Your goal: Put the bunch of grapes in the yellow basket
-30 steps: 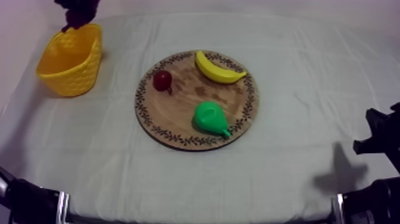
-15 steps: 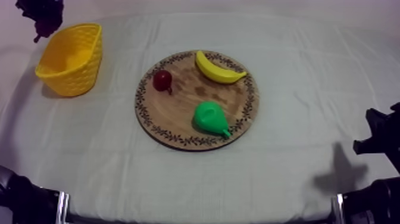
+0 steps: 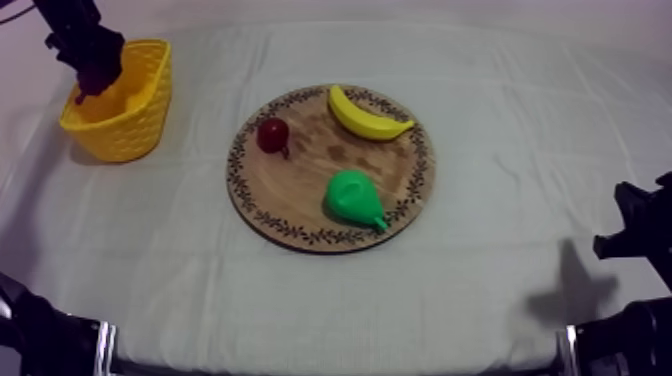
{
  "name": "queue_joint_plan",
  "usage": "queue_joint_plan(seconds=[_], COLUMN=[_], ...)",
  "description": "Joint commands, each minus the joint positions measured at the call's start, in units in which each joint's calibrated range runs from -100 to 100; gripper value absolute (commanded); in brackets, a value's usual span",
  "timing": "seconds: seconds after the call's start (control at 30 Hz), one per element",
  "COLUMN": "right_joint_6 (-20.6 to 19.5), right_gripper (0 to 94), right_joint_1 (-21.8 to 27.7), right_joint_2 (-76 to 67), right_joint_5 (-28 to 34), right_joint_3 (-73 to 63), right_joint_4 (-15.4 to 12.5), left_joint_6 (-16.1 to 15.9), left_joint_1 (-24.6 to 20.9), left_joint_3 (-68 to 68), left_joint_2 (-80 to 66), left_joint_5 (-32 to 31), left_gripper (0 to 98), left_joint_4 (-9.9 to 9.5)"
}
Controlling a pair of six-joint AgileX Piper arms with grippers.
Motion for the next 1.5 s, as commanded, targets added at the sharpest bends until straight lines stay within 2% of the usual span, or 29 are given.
queue_joint_plan(seconds=[0.0, 0.17, 0.3, 0.67, 0.87, 1.07, 1.33, 1.47], right_joint_6=[0.01, 0.01, 0.01, 0.01, 0.01, 0.01, 0.01, 0.01], right_gripper=[0.3, 0.3, 0.3, 0.3, 0.3, 0.3, 0.3, 0.3], right_joint_1=[-0.01, -0.01, -0.01, -0.01, -0.01, -0.01, -0.01, -0.01], right_joint_2=[0.0, 0.0, 0.0, 0.0, 0.0, 0.0, 0.0, 0.0], right_joint_5=[0.0, 0.0, 0.0, 0.0, 0.0, 0.0, 0.0, 0.0], right_joint_3=[-0.04, -0.04, -0.04, -0.04, -0.04, -0.04, -0.04, -0.04], right_joint_4=[0.0, 0.0, 0.0, 0.0, 0.0, 0.0, 0.0, 0.0], left_joint_6=[0.28, 0.84, 1.6, 2.86, 3.45, 4.05, 6.35, 6.11], left_joint_1=[0.13, 0.38, 0.53, 0.57, 0.43, 0.21, 0.2, 0.58], left_joint_3=[0.71, 1.64, 1.89, 0.87, -0.39, -1.94, -1.98, -0.45], left_joint_2=[0.93, 3.3, 4.86, 7.57, 7.58, 6.18, 0.49, -3.88], left_joint_5=[-0.37, -1.16, -1.2, -0.39, 0.19, 0.41, 0.29, -0.72], left_gripper=[40.6, 41.8, 47.0, 78.3, 87.6, 83.6, 63.8, 55.0], left_joint_4=[0.04, 0.19, 0.32, 1.46, 1.05, 0.47, 0.22, 0.54])
